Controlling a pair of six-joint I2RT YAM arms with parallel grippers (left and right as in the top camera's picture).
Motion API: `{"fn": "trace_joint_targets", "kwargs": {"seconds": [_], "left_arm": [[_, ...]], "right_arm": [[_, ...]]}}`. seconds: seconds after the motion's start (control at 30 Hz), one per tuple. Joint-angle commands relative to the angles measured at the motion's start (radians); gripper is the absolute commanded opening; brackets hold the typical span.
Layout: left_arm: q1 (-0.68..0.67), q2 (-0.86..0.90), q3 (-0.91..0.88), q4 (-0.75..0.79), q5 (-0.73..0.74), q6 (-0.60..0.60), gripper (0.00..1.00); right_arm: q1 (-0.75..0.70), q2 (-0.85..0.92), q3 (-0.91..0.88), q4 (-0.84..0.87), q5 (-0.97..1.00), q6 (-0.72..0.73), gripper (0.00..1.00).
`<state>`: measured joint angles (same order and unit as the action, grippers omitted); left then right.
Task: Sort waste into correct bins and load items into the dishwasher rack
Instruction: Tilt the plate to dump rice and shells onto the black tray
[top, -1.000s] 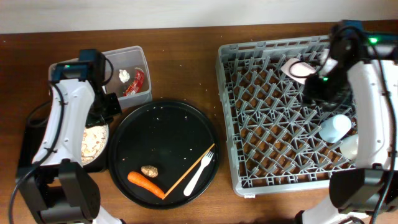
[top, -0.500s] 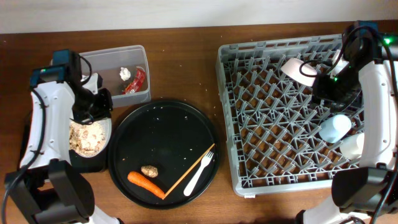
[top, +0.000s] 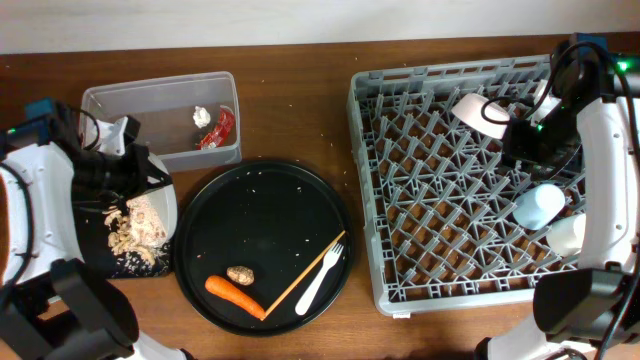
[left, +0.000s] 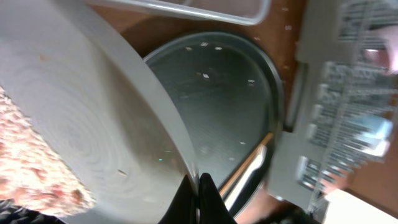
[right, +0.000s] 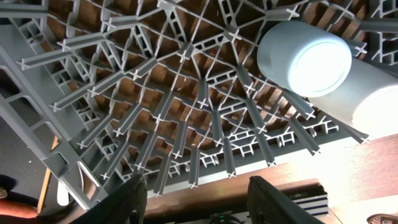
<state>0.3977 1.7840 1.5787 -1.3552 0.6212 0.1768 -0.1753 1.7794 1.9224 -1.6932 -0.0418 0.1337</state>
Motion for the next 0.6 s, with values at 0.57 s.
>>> {"fn": "trace_joint_targets", "kwargs": {"seconds": [0.57], "left_arm": [[0.332, -0.027, -0.089, -0.255, 0.604, 0.586, 0.00]], "right_arm": [[-0.003, -0.004, -0.002, -0.006, 0.010, -0.007, 0.56]]}}
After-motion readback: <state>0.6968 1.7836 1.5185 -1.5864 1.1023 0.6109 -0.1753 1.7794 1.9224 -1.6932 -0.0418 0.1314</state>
